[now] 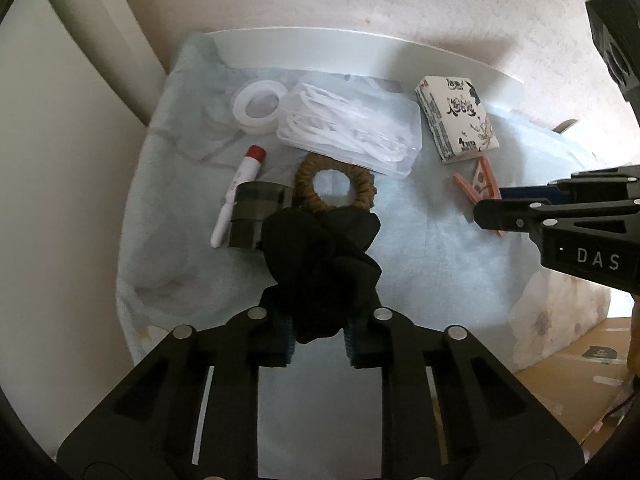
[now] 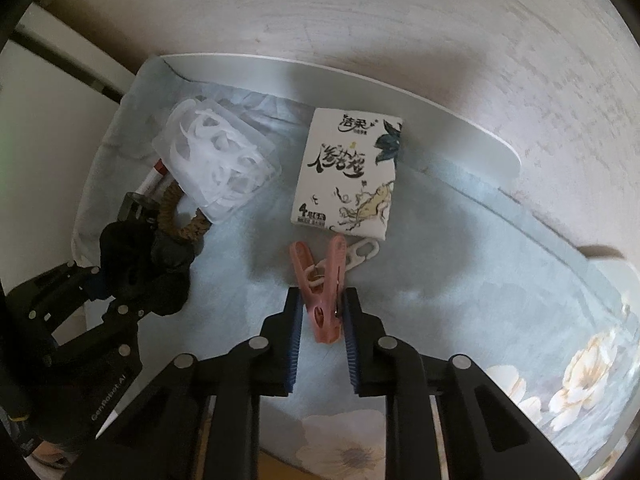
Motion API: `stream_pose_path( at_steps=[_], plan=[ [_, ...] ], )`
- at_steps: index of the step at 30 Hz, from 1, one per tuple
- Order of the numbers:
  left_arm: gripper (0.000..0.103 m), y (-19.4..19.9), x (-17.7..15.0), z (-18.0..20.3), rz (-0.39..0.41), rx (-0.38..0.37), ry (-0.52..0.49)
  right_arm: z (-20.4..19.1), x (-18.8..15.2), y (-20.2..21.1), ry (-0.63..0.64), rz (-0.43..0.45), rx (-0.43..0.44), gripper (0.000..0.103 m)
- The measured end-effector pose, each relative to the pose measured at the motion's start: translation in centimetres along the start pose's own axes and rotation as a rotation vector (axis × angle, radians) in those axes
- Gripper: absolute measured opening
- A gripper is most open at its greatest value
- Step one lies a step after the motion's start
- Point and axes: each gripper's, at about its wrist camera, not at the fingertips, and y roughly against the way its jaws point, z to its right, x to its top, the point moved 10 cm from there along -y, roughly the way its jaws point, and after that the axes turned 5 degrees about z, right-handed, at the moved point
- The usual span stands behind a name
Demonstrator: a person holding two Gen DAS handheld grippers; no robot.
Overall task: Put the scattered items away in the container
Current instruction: 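Grasp the black plush scrunchie with the left tool while the right tool grasps the pink clothespin, then carry the black scrunchie and pink clothespin over the box with both tools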
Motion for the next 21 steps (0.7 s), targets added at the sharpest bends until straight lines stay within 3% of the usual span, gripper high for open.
stream_pose_path(
  at_steps=[12, 21],
  plan=[
    [0.013, 4.9, 1.1, 1.0, 0.085, 0.008, -0.023, -0.7, -1.6, 4.2, -0.052, 0.071, 0.07, 0.018],
    [0.013, 9.8, 1.4, 2.6, 0.164, -0.001, -0.045, -3.0, -3.8, 8.5, -0.053, 0.131, 0.069, 0.018]
  ],
)
